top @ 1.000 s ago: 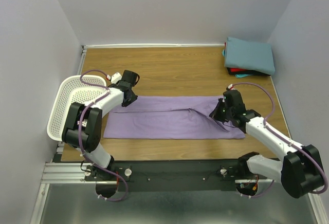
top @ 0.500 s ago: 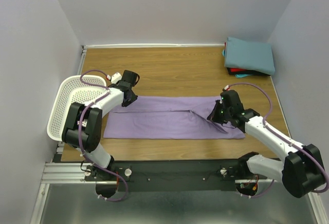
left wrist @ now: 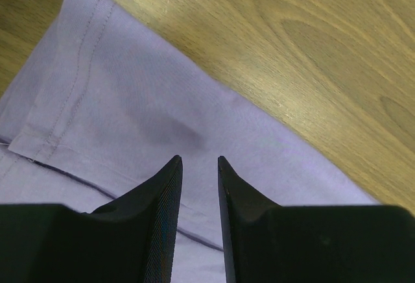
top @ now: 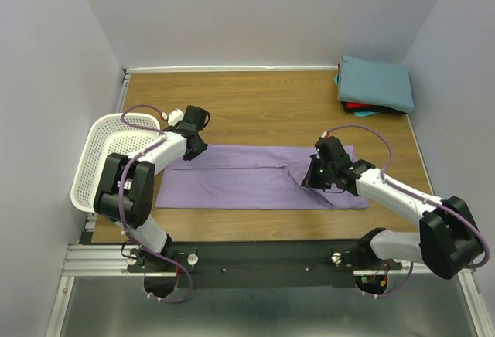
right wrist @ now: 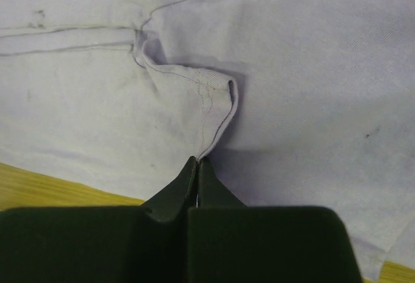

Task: Fold and stack the t-shirts
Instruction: Fold the tshirt

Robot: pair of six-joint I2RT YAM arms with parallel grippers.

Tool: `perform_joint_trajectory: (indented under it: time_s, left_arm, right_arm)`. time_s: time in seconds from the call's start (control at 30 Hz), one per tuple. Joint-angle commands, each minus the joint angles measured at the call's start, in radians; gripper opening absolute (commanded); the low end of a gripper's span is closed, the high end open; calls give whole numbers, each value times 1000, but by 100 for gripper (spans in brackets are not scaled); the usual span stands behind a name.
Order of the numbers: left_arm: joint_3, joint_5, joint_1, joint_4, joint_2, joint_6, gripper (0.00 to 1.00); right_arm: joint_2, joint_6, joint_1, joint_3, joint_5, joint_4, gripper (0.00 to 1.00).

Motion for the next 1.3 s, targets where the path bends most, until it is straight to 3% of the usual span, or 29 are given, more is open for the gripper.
perform_joint_trajectory:
  time_s: [0.0, 0.37, 0.43, 0.47, 0.6, 0.7, 0.9, 1.07, 1.27]
  left_arm:
    - [5, 7, -5, 16, 10, 6, 36]
    - [5, 12, -3, 19, 15, 8, 36]
    - [4, 12, -3, 19, 10, 9, 36]
    - [4, 10, -3, 19, 9, 11, 36]
    - [4, 10, -3, 19, 9, 13, 36]
    - [4, 13, -3, 18, 4, 14, 36]
    - [8, 10, -3, 12, -5, 19, 36]
    - [15, 12, -3, 9, -10, 26, 35]
    - [13, 7, -3, 4, -23, 28, 36]
  right_arm:
    - [38, 26, 19, 20, 49, 3, 2]
    - [144, 23, 36, 47, 55, 49, 5]
    - [149, 17, 41, 47, 55, 55, 13]
    - [144, 8, 44, 48, 55, 55, 30]
    - [86, -16, 47, 54, 64, 63, 56]
    - [38, -10, 47, 63, 122, 60, 61]
    - [102, 0, 47, 108, 244, 67, 61]
    - [245, -24, 46, 148, 279, 109, 57]
    - [259, -33, 46, 149, 287, 119, 52]
